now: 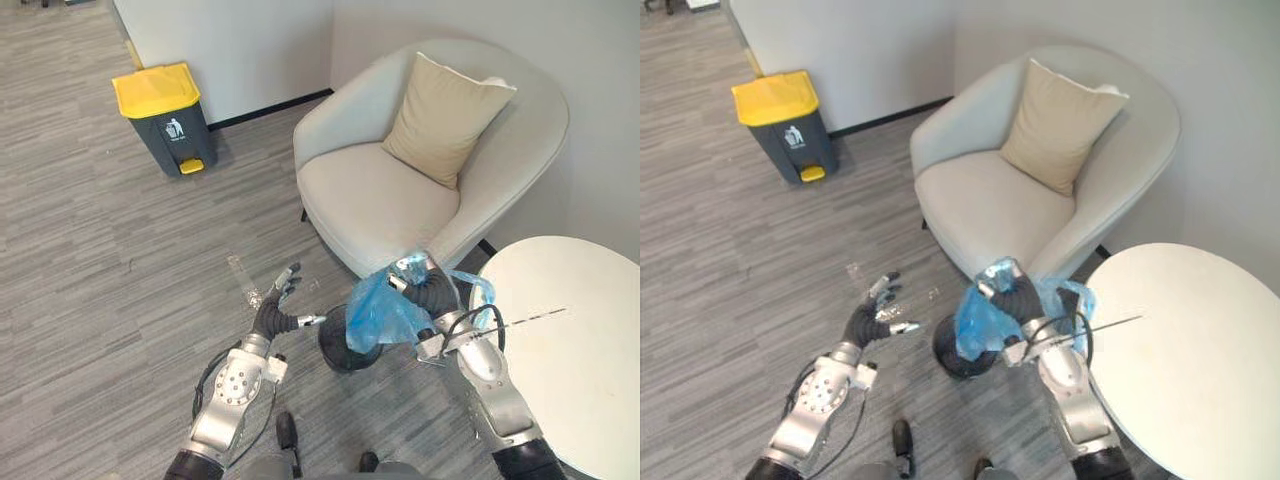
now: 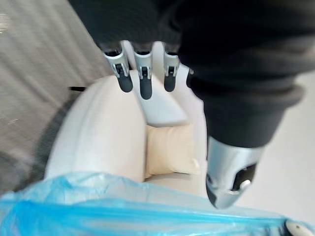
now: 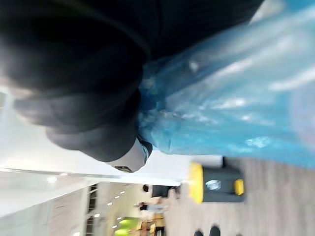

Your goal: Gather rubbish on tea table into small bin, then transfer packed bag to large trash can.

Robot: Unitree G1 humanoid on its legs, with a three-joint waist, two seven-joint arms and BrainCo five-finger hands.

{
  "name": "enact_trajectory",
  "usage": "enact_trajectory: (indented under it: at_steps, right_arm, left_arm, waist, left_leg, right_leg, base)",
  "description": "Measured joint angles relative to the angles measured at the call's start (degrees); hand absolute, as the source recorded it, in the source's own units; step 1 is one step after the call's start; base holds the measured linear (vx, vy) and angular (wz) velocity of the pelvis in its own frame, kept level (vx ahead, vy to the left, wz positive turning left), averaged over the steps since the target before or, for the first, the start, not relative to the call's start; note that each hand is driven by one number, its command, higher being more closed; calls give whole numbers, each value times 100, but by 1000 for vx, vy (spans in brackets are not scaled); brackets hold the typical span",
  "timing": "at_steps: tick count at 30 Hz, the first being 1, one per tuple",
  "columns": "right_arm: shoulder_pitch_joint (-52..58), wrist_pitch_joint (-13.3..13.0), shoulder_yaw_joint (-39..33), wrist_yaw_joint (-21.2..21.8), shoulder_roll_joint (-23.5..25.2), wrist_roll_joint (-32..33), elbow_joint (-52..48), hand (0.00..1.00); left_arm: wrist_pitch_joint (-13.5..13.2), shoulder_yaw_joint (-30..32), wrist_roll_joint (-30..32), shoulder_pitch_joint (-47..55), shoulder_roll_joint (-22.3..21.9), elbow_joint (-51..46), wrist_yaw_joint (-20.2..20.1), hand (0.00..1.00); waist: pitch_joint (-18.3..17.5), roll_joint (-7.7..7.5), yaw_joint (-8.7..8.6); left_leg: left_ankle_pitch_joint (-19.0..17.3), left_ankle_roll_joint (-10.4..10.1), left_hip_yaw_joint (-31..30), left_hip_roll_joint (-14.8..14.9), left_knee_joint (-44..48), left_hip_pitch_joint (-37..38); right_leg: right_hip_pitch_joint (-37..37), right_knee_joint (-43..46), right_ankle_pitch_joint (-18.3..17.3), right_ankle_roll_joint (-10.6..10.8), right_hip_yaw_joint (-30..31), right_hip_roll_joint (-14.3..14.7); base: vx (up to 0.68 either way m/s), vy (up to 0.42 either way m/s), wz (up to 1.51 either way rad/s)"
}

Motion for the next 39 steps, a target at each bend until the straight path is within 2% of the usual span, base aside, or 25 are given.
enact_trajectory:
  at_steps: [6,12,18,25,33,34,39]
  right_arm:
    - [-251,0,330,212,-165,458,0,100]
    - [-466,-1,701,375,-316,809,0,100]
    - [-685,1,1048,495,-335,1169,-1,100]
    - [-1061,2,1375,551,-273,1177,-4,100]
    - [-1292,4,1627,534,29,1175,-4,100]
    - [-1310,4,1629,523,103,1175,-4,100]
    - [-1436,18,1782,417,339,1241,-4,100]
  left_arm:
    - [-121,-272,536,-394,90,-29,-5,0]
    - [-220,-584,982,-614,335,-159,-15,0]
    - [-360,-1169,1206,-943,675,-80,-150,0]
    - [-369,-1600,1256,-1040,672,602,-368,0]
    - [-364,-1655,1325,-1034,477,1172,-484,0]
    - [-364,-1655,1328,-1031,449,1233,-478,100]
    - [-265,-1575,1487,-959,303,1412,-361,100]
  waist:
    - [-83,93,-44]
    - [-226,233,-169]
    - [-330,169,-178]
    - [-385,119,-190]
    - [-389,113,-164]
    - [-390,111,-162]
    - [-433,47,-158]
  left_leg:
    - [41,52,61,-37,-19,-1]
    - [71,5,62,11,-44,-23]
    - [161,37,96,59,-44,-63]
    - [226,7,-6,113,-45,-63]
    - [284,-47,-50,216,-46,-98]
    - [291,-52,-54,227,-46,-119]
    - [305,-60,-43,255,-45,-166]
  right_leg:
    - [-2,-105,9,12,151,-19]
    - [-19,-215,40,-12,262,29]
    - [-4,-418,194,-13,342,81]
    - [-9,-407,217,-47,356,129]
    - [-44,-400,260,-80,366,218]
    - [-64,-401,272,-82,366,228]
    - [-118,-421,329,-86,400,258]
  base:
    - [-59,39,-9]
    - [-46,19,-5]
    - [21,-7,-8]
    - [0,0,0]
    - [-12,-3,0]
    - [0,0,0]
    - [7,-2,-3]
